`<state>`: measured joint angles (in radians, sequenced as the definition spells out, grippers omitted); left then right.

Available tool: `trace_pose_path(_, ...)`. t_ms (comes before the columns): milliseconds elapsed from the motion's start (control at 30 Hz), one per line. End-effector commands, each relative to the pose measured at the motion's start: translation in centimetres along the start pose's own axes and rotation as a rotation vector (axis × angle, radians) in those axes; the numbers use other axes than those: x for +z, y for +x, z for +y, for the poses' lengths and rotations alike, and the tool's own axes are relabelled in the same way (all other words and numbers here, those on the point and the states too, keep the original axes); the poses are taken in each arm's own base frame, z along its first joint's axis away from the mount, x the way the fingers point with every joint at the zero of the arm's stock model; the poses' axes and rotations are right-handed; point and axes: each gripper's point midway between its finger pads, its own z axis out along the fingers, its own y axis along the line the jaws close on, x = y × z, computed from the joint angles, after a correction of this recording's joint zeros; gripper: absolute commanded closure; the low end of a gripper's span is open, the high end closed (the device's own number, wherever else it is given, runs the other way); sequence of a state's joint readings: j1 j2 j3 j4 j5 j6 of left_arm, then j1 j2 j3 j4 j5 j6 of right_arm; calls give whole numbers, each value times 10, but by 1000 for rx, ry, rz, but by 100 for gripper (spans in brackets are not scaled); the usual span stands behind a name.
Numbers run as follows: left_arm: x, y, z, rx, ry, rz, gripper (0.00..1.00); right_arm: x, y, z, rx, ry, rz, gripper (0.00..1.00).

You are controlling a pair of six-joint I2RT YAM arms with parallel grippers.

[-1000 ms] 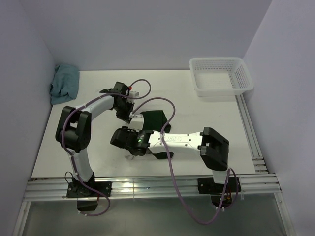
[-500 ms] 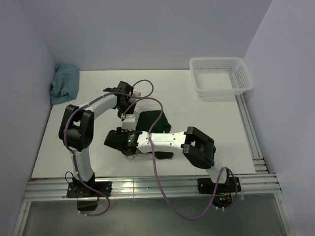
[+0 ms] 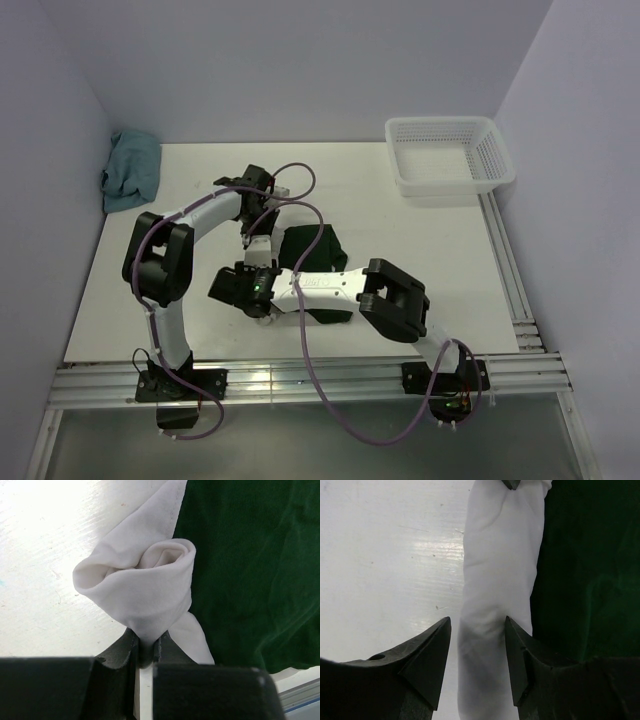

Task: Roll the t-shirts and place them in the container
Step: Roll the tshirt

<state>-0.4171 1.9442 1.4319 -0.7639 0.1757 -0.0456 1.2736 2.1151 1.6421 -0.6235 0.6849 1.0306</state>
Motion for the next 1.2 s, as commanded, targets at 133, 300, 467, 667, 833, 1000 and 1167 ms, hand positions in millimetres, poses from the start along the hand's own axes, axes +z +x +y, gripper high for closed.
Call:
trace_pose_path(133, 1, -12, -9, 21, 11, -18, 97, 11, 21, -13, 2, 53, 45, 46)
trace_pose_path(300, -2, -14, -12, 32, 31, -26, 73, 15, 38, -25, -10, 84, 89, 46)
trace_pose_path(467, -9, -23, -17, 47, 56, -47, 56, 21, 60, -32, -40, 111, 152, 46)
trace_pose_path(667, -28, -38, -27, 61, 123, -94, 35, 24, 76, -36, -38, 107, 196, 50)
trace_pose_path(833, -53, -57, -21, 49, 215, -145, 31, 25, 82, -32, 4, 50, 216, 72)
trace_pose_path(1000, -79, -61, -15, 29, 362, -215, 29, 18, 79, -15, 161, -175, 226, 87)
trace_pose_path(1167, -93, -50, -5, 64, 450, -266, 28, 5, 55, -10, 393, -465, 193, 94)
